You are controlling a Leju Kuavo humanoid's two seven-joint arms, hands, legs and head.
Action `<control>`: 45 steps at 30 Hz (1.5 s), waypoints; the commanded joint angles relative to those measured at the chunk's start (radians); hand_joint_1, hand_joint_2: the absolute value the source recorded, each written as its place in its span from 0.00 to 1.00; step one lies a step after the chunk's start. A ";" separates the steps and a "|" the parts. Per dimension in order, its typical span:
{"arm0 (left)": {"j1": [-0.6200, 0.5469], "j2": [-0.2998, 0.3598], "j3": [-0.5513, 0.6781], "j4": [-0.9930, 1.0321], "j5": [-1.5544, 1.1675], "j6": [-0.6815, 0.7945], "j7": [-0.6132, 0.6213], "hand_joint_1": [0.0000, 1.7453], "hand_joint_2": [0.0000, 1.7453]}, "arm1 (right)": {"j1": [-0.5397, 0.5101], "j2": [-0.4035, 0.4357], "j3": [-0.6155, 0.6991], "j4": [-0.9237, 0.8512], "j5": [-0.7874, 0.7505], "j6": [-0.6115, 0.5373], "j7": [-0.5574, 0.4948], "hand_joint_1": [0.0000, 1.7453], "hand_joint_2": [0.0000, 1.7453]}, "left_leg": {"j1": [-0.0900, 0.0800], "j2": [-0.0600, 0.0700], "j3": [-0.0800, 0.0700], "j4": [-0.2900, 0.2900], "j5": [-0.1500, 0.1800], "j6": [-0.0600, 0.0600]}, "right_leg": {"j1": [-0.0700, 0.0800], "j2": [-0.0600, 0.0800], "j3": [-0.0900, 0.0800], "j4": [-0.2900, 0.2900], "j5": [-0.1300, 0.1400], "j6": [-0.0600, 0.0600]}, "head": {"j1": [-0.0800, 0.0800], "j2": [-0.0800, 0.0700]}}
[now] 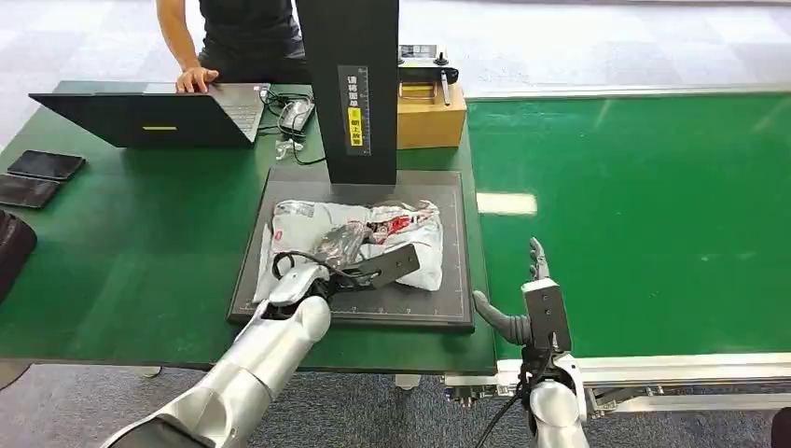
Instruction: Moved the parcel from conveyor to table for the left to box.
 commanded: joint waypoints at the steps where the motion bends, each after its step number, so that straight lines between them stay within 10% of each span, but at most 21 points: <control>1: -0.003 0.057 0.050 0.009 0.011 0.064 -0.029 1.00 1.00 | -0.003 -0.034 0.029 0.016 -0.009 0.000 0.004 0.00 1.00 | 0.000 0.002 0.003 -0.002 0.000 -0.003 | 0.000 0.003 0.002 -0.001 0.000 0.001 | 0.000 0.000; 39: -0.110 0.498 0.516 0.161 -0.117 0.244 0.149 1.00 1.00 | 0.005 -0.071 0.069 0.053 -0.063 -0.017 -0.018 0.00 1.00 | 0.002 0.004 0.001 -0.001 0.001 -0.005 | 0.002 0.005 -0.001 0.001 0.000 -0.001 | 0.000 0.000; 40: -0.116 0.493 0.552 0.177 -0.082 0.208 0.128 0.04 1.00 | 0.002 -0.071 0.068 0.054 -0.064 -0.018 -0.018 0.00 1.00 | 0.002 0.003 0.001 -0.001 0.001 -0.004 | 0.001 0.004 -0.001 0.001 0.000 -0.001 | 0.000 0.000; 45: -0.117 0.483 0.564 0.164 -0.084 0.201 0.106 0.00 1.00 | -0.021 -0.073 0.066 0.059 -0.067 -0.018 -0.015 0.00 1.00 | 0.002 0.002 0.000 -0.001 0.001 -0.004 | 0.001 0.003 -0.001 0.002 -0.001 -0.001 | 0.000 0.000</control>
